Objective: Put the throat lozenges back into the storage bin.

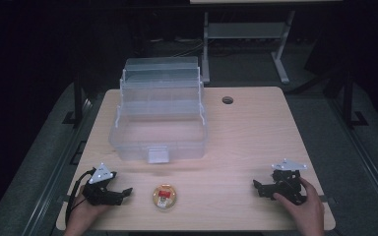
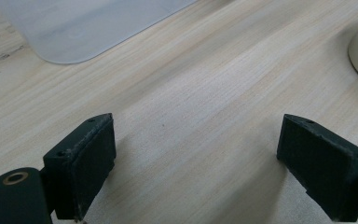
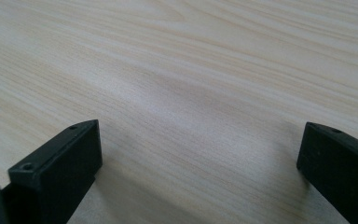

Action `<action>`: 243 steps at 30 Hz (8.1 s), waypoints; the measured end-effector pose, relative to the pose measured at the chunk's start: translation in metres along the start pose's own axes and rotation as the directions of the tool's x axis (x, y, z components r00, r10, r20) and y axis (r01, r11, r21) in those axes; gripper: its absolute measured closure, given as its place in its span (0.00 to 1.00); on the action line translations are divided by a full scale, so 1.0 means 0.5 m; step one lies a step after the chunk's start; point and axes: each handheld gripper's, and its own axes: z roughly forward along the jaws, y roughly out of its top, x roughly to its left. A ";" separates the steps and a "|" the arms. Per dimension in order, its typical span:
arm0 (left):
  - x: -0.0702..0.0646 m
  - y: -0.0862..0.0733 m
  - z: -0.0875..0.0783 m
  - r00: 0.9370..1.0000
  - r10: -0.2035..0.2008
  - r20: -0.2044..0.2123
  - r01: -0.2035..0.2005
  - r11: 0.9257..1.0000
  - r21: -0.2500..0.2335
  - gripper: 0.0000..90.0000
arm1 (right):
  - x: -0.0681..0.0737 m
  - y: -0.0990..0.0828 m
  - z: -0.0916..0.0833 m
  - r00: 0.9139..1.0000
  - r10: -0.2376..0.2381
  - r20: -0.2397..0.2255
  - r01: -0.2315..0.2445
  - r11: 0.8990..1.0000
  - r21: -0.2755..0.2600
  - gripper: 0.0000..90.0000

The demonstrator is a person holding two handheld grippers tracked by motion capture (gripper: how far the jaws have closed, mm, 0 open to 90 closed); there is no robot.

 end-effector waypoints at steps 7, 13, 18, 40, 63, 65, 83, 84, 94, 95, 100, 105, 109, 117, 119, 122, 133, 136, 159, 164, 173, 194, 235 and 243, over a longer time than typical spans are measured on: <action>0.001 0.000 0.000 1.000 0.006 0.004 -0.006 1.000 0.000 0.12 | 0.000 0.000 0.000 1.000 0.000 0.000 0.000 1.000 0.000 0.00; 0.001 0.003 -0.002 1.000 0.007 0.014 -0.008 1.000 0.013 0.13 | 0.000 0.000 0.000 1.000 0.000 0.000 0.000 1.000 0.000 0.00; -0.002 0.005 -0.003 1.000 0.005 0.026 -0.006 1.000 0.020 0.14 | 0.000 0.000 0.000 1.000 -0.001 0.001 0.001 1.000 0.001 0.00; -0.008 0.034 -0.024 0.999 0.025 0.026 -0.026 0.999 0.041 0.14 | 0.001 0.000 0.000 1.000 0.003 0.000 -0.003 1.000 0.002 0.00; -0.029 0.078 -0.030 0.996 0.061 0.062 -0.064 0.997 0.040 0.15 | 0.001 0.000 -0.001 1.000 0.003 0.003 -0.003 1.000 0.002 0.00; -0.030 0.080 -0.030 0.996 0.062 0.065 -0.065 0.997 0.038 0.15 | 0.001 0.000 0.000 1.000 0.004 0.003 -0.004 1.000 0.001 0.00; -0.056 0.104 -0.022 0.990 0.089 0.110 -0.094 0.995 0.040 0.15 | 0.001 0.000 -0.001 1.000 0.003 0.003 -0.003 1.000 0.002 0.00; -0.056 0.104 -0.022 0.990 0.089 0.110 -0.094 0.995 0.040 0.15 | 0.001 0.000 -0.001 1.000 0.003 0.003 -0.003 1.000 0.002 0.00; -0.068 0.116 -0.016 0.985 0.104 0.135 -0.111 0.993 0.045 0.15 | 0.001 0.000 -0.001 1.000 0.003 0.003 -0.003 1.000 0.002 0.00; -0.071 0.119 -0.015 0.985 0.107 0.136 -0.114 0.992 0.044 0.15 | 0.001 0.000 -0.001 1.000 0.003 0.003 -0.003 1.000 0.002 0.00; -0.076 0.124 -0.013 0.983 0.116 0.143 -0.123 0.991 0.045 0.15 | 0.001 0.000 -0.001 1.000 0.003 0.003 -0.003 1.000 0.002 0.00; -0.083 0.130 -0.008 0.980 0.131 0.152 -0.140 0.989 0.052 0.15 | 0.001 0.000 -0.001 1.000 0.003 0.003 -0.003 1.000 0.002 0.00; -0.091 0.135 -0.004 0.977 0.138 0.160 -0.148 0.988 0.052 0.15 | 0.001 0.000 -0.001 1.000 0.002 0.003 -0.002 1.000 0.002 0.00; -0.102 0.143 0.002 0.973 0.152 0.175 -0.164 0.985 0.060 0.15 | 0.001 0.000 -0.001 1.000 0.003 0.003 -0.003 1.000 0.002 0.00; -0.105 0.146 0.004 0.971 0.156 0.180 -0.170 0.984 0.061 0.15 | 0.001 0.000 -0.001 1.000 0.003 0.003 -0.003 1.000 0.002 0.00; -0.112 0.150 0.007 0.968 0.164 0.189 -0.179 0.982 0.065 0.15 | 0.001 0.000 -0.001 1.000 0.003 0.003 -0.003 1.000 0.002 0.00; -0.131 0.162 0.018 0.959 0.189 0.211 -0.207 0.976 0.067 0.15 | 0.001 0.000 -0.001 1.000 0.003 0.003 -0.003 1.000 0.002 0.00; -0.135 0.164 0.021 0.956 0.194 0.218 -0.213 0.975 0.069 0.15 | 0.001 0.000 -0.001 1.000 0.005 0.003 -0.005 1.000 0.002 0.00; -0.167 0.175 0.042 0.939 0.222 0.263 -0.252 0.964 0.085 0.15 | 0.002 0.000 -0.001 1.000 0.009 0.004 -0.009 1.000 0.002 0.00; -0.176 0.178 0.048 0.933 0.230 0.278 -0.266 0.959 0.097 0.15 | 0.002 0.000 -0.001 1.000 0.009 0.004 -0.009 1.000 0.002 0.00; -0.185 0.179 0.058 0.924 0.242 0.297 -0.288 0.950 0.120 0.15 | 0.003 0.000 -0.001 1.000 0.008 0.004 -0.008 1.000 0.001 0.00; -0.211 0.183 0.084 0.898 0.281 0.338 -0.355 0.917 0.181 0.15 | 0.003 0.000 -0.001 1.000 0.007 0.004 -0.007 1.000 0.001 0.00; -0.225 0.182 0.111 0.895 0.299 0.331 -0.398 0.871 0.289 0.20 | 0.003 0.000 -0.001 1.000 0.007 0.004 -0.007 1.000 0.001 0.00; -0.224 0.182 0.110 0.897 0.292 0.331 -0.391 0.873 0.290 0.21 | 0.003 0.000 -0.001 1.000 0.008 0.004 -0.008 1.000 0.001 0.00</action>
